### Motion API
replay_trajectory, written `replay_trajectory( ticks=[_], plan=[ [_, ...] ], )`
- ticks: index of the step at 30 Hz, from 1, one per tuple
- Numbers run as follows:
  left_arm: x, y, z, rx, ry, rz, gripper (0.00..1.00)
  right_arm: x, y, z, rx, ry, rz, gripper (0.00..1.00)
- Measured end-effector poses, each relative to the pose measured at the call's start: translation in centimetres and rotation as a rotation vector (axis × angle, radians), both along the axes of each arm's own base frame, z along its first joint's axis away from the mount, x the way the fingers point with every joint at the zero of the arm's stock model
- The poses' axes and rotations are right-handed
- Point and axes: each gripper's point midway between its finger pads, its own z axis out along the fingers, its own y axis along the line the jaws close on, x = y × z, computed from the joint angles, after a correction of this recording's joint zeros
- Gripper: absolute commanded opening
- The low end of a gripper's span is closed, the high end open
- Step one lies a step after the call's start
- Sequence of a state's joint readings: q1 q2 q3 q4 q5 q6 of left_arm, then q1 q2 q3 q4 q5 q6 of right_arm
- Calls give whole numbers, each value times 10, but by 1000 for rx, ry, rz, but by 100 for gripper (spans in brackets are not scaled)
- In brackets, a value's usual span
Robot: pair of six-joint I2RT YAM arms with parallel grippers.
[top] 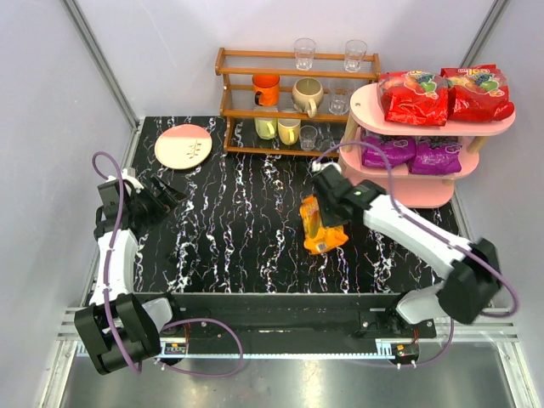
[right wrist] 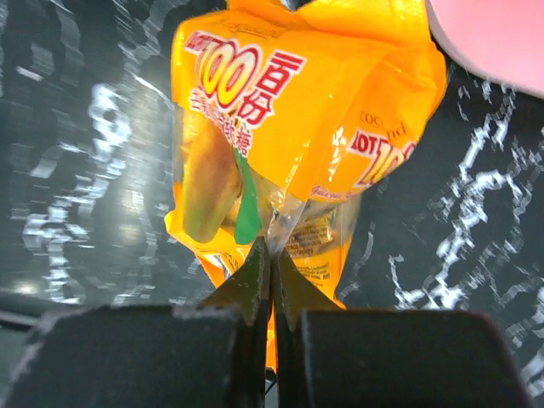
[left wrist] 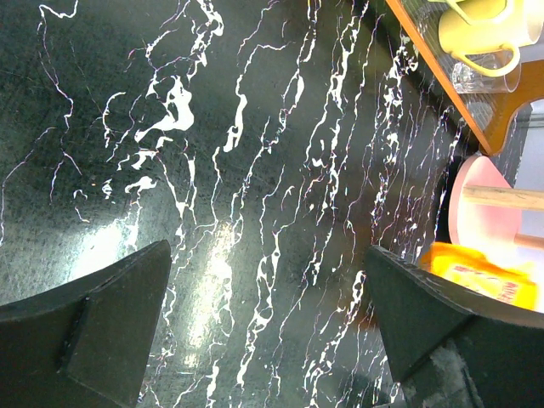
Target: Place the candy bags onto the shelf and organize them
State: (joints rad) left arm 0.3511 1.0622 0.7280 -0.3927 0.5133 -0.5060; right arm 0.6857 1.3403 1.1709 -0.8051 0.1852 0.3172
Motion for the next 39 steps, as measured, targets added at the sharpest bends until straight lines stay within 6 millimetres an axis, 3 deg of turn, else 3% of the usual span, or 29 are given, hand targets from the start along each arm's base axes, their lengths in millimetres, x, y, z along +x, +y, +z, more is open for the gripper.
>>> replay_trajectory(
  ticks=[4,6,9,12,19,22,24,26,28,32,35,37,39],
  plan=[
    [0,0,0,-1,-1,-1,99,-6,-18,-51,-283,97,-18,0],
    [0,0,0,-1,-1,-2,99,-8,-28,-60,-378,105,-29,0],
    [0,0,0,-2,-1,-2,99,-9,-29,-58,-420,90,-32,0],
    [0,0,0,-1,-2,-2,99,-8,-16,-49,-411,64,-16,0],
    [0,0,1,-1,-3,-1,99,-14,49,-50,-337,50,102,0],
    [0,0,1,-1,-3,0,99,-24,98,-60,-193,97,195,44],
    [0,1,1,-1,-3,1,99,-42,140,-64,-21,157,293,71],
    [0,1,1,-2,-3,0,99,-59,173,-59,147,190,382,80],
    [0,0,1,-3,-4,-1,99,-70,185,-49,247,184,431,90],
    [0,0,1,-4,-5,-2,99,-72,173,-6,362,61,434,94],
    [1,0,1,-4,-6,-3,99,-56,152,33,441,-62,363,93],
    [1,0,1,-5,-6,-4,99,-37,130,42,447,-116,260,93],
    [1,0,1,-6,-5,-4,99,-24,113,32,418,-124,178,94]
  ],
)
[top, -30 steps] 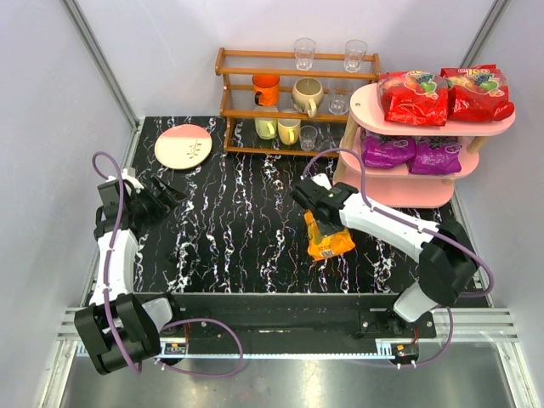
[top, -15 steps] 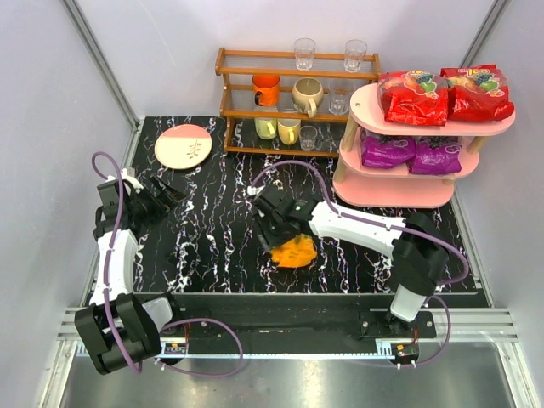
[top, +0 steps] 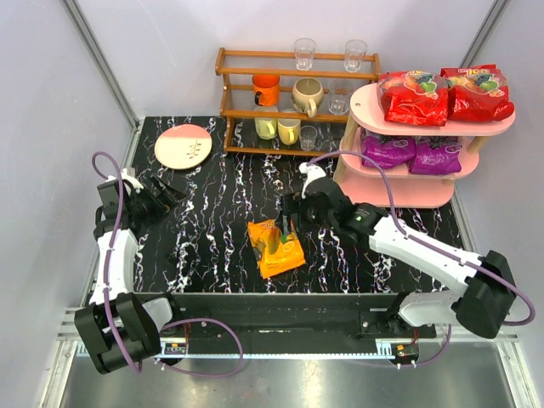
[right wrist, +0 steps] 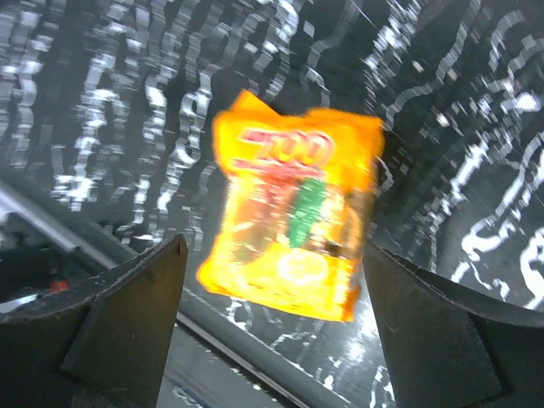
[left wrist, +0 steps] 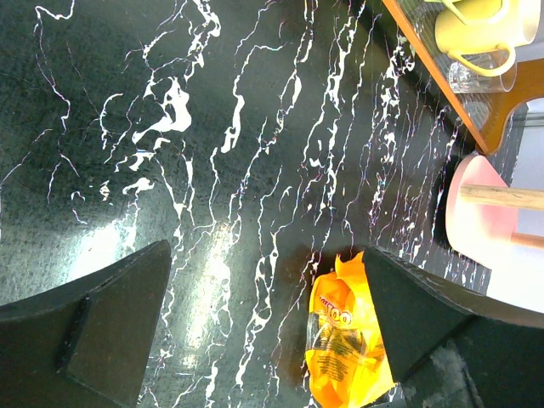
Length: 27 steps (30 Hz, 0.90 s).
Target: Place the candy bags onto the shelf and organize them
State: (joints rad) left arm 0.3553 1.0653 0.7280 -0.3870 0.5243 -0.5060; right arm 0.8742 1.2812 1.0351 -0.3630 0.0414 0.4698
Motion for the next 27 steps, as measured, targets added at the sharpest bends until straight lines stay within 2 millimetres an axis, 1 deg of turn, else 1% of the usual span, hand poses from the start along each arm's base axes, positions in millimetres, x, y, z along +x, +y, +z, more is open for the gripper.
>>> replay_trajectory(
  ticks=[2,5,6,9,11,12,13,15,16,18,19,21,22,23,25,27],
  plan=[
    [0,0,0,-1,1,0,99,5,-14,-26,-49,42,-51,97],
    [0,0,-1,-2,4,1,99,-1,-26,-69,-88,134,-63,98],
    [0,1,-1,-2,4,2,99,-5,-33,-87,-87,181,-66,98],
    [0,1,-1,-2,3,1,99,-10,-47,-118,-73,255,-97,98],
    [0,1,1,1,-4,2,99,-13,-50,-129,-62,284,-102,96],
    [-1,1,3,6,-11,4,99,-14,-46,-131,-46,298,-93,93],
    [-2,1,5,11,-22,6,99,-14,-43,-132,-36,303,-88,91],
    [-4,0,18,29,-68,7,99,-13,-33,-130,5,309,-62,86],
    [-5,-2,24,36,-91,3,99,-13,-28,-129,32,306,-48,73],
    [-8,-8,37,51,-135,-4,99,-15,-20,-127,85,305,-18,53],
    [-9,-13,41,54,-148,-13,99,-18,-17,-127,110,310,-3,26],
    [-9,-29,48,67,-165,-48,99,-21,-14,-127,139,322,14,8],
    [-9,-43,49,71,-166,-81,99,-22,-12,-126,154,332,19,1],
    [-10,-59,50,78,-166,-117,99,-22,-11,-124,166,333,22,0],
    [-19,-98,48,71,-155,-218,99,-21,-10,-118,182,319,19,0],
    [-29,-124,46,68,-146,-277,99,-20,-15,-113,178,304,-5,0]
  ],
)
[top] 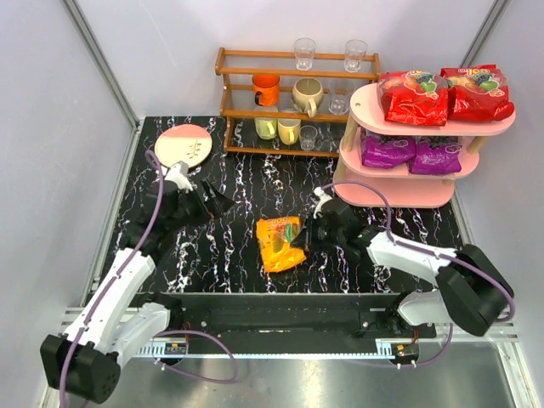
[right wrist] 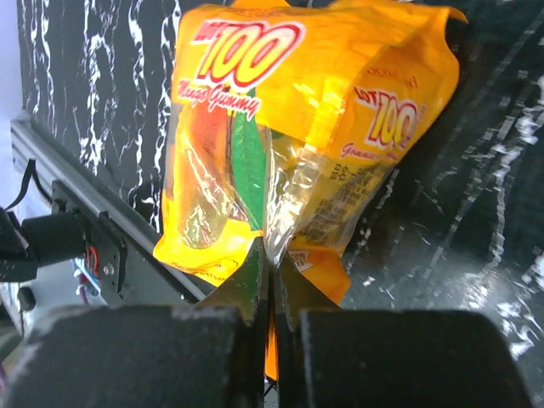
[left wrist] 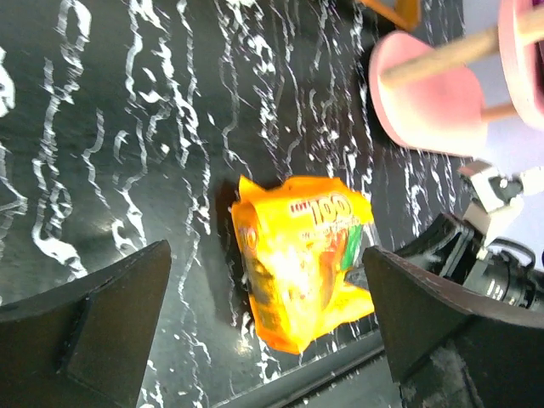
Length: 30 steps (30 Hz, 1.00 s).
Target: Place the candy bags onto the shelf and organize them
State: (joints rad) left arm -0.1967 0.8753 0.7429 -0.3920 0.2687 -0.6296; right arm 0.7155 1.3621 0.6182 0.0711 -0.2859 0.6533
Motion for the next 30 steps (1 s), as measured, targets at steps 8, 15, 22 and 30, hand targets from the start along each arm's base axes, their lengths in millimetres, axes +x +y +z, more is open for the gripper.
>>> replay_trajectory(
  ticks=[8,15,22,30],
  plan=[
    [-54,-66,-44,-126,32,-111,88,-4,-28,5,-26,-18,-121,0],
    [-116,-129,-115,-85,150,-264,89,-9,-38,0,15,17,-212,0],
    [-102,-166,-114,-92,104,-241,80,-14,-50,2,30,21,-274,0],
    [-85,-186,-110,-97,60,-230,32,-20,-67,3,20,22,-339,0]
  ],
)
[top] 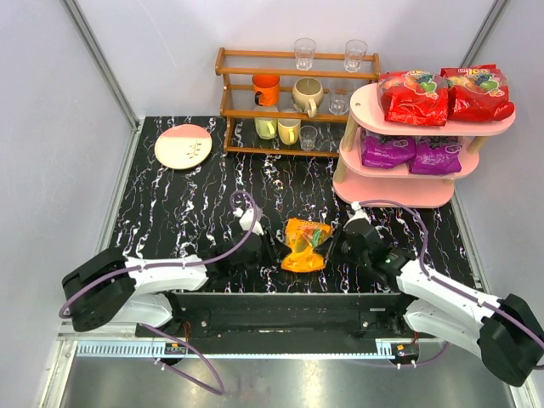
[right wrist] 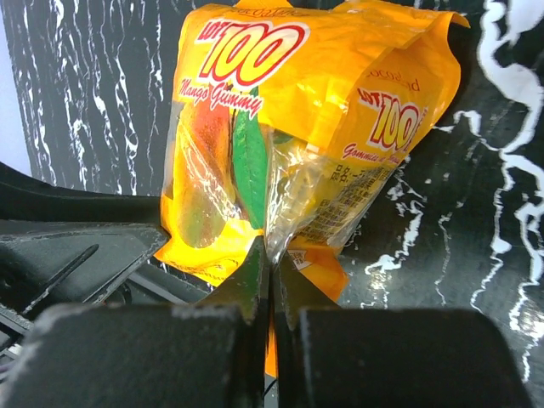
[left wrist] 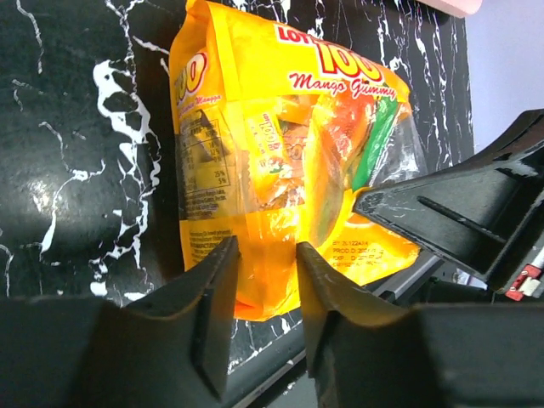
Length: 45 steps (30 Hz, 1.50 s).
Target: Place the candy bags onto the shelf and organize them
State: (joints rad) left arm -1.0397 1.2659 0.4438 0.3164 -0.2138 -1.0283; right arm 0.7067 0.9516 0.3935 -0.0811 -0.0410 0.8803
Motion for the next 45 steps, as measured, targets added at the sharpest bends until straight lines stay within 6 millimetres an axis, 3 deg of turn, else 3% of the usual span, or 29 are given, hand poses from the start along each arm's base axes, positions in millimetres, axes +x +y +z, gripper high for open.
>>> replay_trajectory(
  ticks=[3,6,12,16,20,28,32,38,42,45],
  plan=[
    [2,-6,-2,-2,-6,-11,33,0,-8,2,-13,-5,-36,0],
    [3,-13,-2,-11,-9,-27,46,1,-17,3,-28,-8,-69,0],
    [2,-28,-6,-31,-2,-68,50,2,-26,0,-45,3,-107,0],
    [-1,-34,-13,-34,9,-88,31,3,-28,1,-43,7,-124,0],
    [-1,-41,-14,-58,6,-101,0,3,-31,2,-41,7,-137,0],
    [1,-59,-9,-92,-13,-145,0,5,-48,8,-83,-15,-198,0],
    [14,-84,7,-64,-57,-187,0,13,-72,28,-137,-74,-286,0],
    [45,-123,49,-54,-184,-227,0,43,-114,66,-219,-171,-467,0],
    [57,-142,56,-67,-216,-258,0,56,-137,69,-260,-175,-540,0],
    [63,-153,51,-66,-213,-281,0,62,-151,63,-285,-154,-572,0]
  ],
)
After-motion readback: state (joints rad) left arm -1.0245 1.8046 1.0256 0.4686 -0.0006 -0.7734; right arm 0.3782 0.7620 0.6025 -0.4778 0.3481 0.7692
